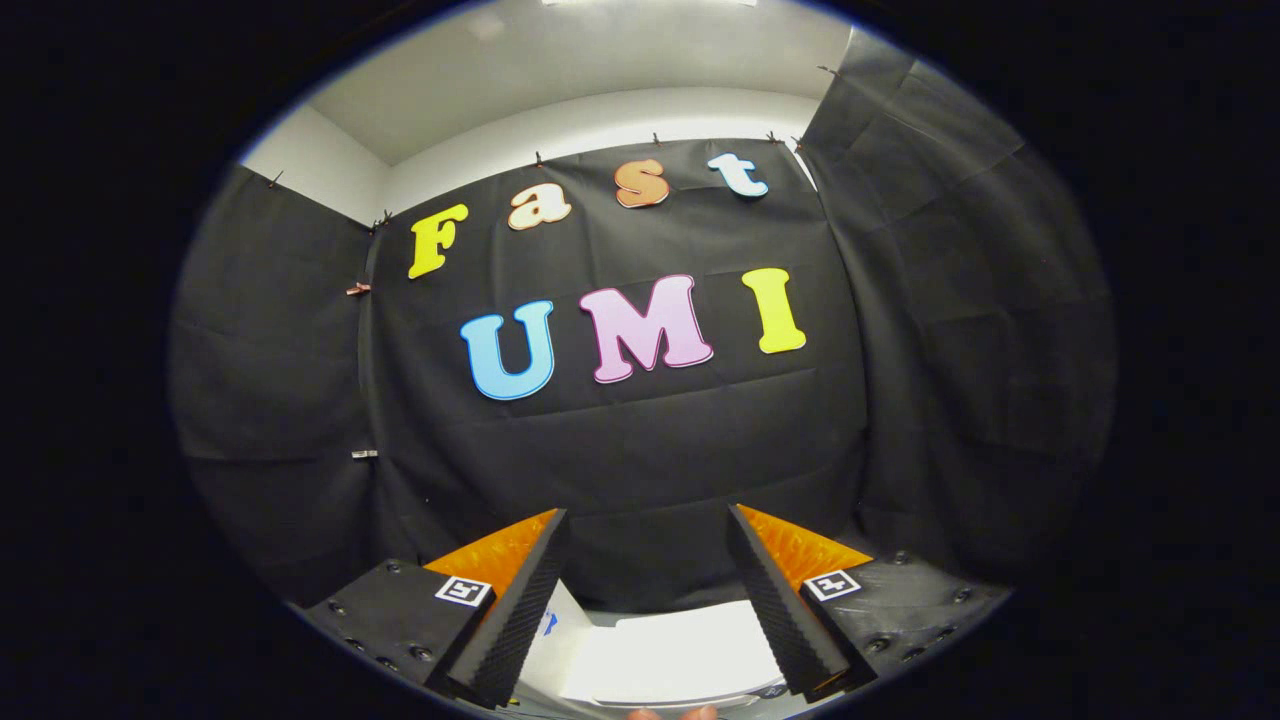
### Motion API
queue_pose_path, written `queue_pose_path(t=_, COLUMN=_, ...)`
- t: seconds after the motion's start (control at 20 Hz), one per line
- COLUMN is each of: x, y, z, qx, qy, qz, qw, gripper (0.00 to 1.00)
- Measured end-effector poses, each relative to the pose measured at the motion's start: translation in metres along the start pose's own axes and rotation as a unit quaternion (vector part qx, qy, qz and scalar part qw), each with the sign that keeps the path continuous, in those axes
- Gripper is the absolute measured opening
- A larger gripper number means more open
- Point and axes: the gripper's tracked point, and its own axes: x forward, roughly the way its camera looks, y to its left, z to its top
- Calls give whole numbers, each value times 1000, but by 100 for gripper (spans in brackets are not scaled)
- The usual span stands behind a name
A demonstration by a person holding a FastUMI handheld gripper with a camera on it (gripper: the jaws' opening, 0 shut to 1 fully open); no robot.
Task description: Open the toilet lid.
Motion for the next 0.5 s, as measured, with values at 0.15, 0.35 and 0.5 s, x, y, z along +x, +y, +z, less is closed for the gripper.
queue_pose_path(t=0.15, x=5, y=-17, z=-31, qx=35, qy=23, qz=11, qw=999, gripper=98)
queue_pose_path(t=0.35, x=12, y=-47, z=-73, qx=87, qy=53, qz=9, qw=995, gripper=98)
queue_pose_path(t=0.5, x=15, y=-76, z=-106, qx=119, qy=75, qz=2, qw=990, gripper=97)
